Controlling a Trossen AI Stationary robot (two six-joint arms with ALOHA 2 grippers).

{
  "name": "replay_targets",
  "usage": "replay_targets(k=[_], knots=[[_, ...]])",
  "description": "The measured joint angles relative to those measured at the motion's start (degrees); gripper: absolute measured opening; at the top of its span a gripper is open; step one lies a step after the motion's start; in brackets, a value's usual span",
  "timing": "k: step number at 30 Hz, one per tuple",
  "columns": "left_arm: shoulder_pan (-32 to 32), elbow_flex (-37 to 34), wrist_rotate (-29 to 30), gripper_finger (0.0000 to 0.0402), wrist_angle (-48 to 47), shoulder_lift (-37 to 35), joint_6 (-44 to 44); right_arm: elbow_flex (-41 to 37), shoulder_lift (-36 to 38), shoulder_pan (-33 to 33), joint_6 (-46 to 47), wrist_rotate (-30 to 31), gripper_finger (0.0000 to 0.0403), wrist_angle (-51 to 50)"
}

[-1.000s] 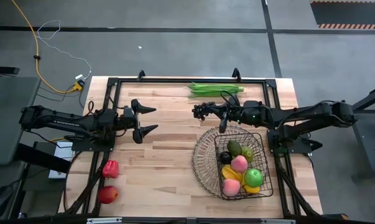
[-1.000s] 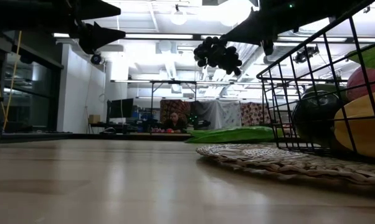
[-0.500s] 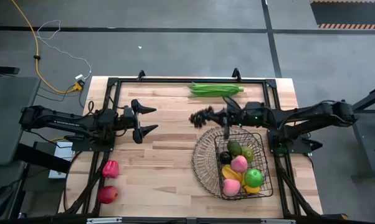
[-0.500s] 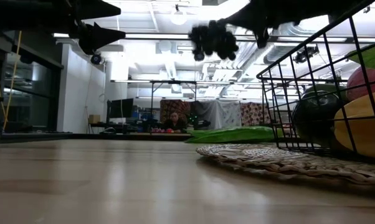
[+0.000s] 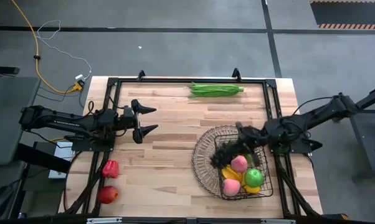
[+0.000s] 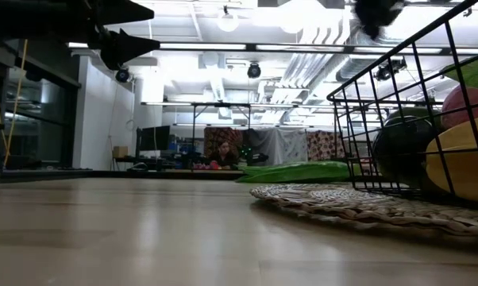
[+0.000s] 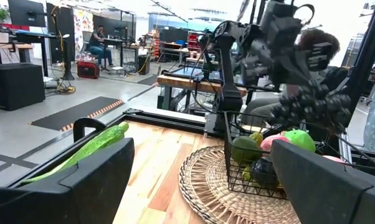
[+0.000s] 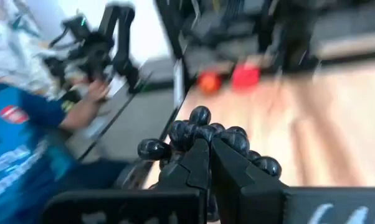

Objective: Build produce basket
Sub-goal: Put the grapes into the wire basket

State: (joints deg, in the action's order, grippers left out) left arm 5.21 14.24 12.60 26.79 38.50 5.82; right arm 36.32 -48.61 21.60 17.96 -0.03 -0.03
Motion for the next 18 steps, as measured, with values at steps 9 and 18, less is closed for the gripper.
replay_targets(k=[9,18], knots=[[0.0,0.0,0.02,0.0367,0.0,0.0,0.0,0.0,1.4,10.92,15.36,3.79,0.0,-10.92],[0.0,0.0,0.05,0.0367,0.0,0.02,0.0,0.0,1.37,11.42,21.83,7.29,0.0,-16.5]])
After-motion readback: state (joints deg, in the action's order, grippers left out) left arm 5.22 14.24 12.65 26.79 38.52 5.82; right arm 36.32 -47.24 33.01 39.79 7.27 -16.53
